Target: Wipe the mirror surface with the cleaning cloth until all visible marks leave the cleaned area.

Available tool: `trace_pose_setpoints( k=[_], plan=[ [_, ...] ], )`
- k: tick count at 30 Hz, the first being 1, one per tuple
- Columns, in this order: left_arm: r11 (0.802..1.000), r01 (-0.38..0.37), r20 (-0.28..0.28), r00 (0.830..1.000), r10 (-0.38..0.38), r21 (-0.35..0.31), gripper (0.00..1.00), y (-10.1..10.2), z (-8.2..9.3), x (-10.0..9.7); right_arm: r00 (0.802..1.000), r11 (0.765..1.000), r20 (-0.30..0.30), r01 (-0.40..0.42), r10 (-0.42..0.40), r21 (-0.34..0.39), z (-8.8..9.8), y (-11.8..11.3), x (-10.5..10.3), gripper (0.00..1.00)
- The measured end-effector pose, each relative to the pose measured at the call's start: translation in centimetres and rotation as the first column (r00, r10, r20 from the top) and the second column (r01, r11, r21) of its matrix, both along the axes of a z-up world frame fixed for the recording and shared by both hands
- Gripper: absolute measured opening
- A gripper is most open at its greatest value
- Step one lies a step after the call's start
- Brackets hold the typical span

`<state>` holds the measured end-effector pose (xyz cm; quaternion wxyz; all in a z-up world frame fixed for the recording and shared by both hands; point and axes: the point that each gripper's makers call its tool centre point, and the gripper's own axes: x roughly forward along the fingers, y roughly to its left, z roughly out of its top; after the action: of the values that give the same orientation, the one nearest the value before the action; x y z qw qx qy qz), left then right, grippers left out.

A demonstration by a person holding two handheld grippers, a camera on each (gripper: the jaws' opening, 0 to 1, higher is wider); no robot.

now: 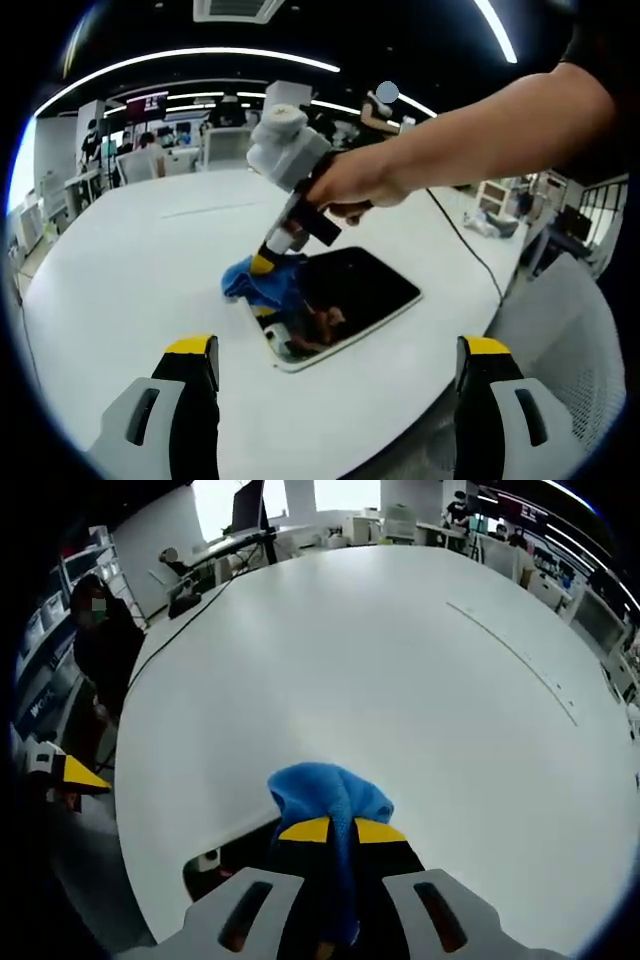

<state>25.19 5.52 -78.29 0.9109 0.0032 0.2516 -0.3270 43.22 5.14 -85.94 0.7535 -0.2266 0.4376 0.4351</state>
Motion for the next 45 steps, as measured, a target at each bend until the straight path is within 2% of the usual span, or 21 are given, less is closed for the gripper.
trace_pose_setpoints(
  k=[13, 25, 45],
  plan=[
    [1.000, 0.001, -0.003, 1.000, -0.001, 0.002, 0.99, 0.0, -0.1, 0.0, 0.999, 0.999, 0.020, -0.032, 0.032, 0.001, 0.1, -0.4, -0.2, 0.02],
    [1.000, 0.005, -0.005, 1.000, -0.005, 0.003, 0.99, 0.0, -0.2, -0.1, 1.000, 1.000, 0.016, -0.007, 0.007, -0.006, 0.0, -2.4, 0.3, 0.02],
    [1.000, -0.004, -0.002, 1.000, 0.004, 0.007, 0.99, 0.1, -0.1, 0.1, 1.000, 1.000, 0.030, 0.006, -0.005, -0.027, 0.0, -4.1, 0.4, 0.03]
  ],
)
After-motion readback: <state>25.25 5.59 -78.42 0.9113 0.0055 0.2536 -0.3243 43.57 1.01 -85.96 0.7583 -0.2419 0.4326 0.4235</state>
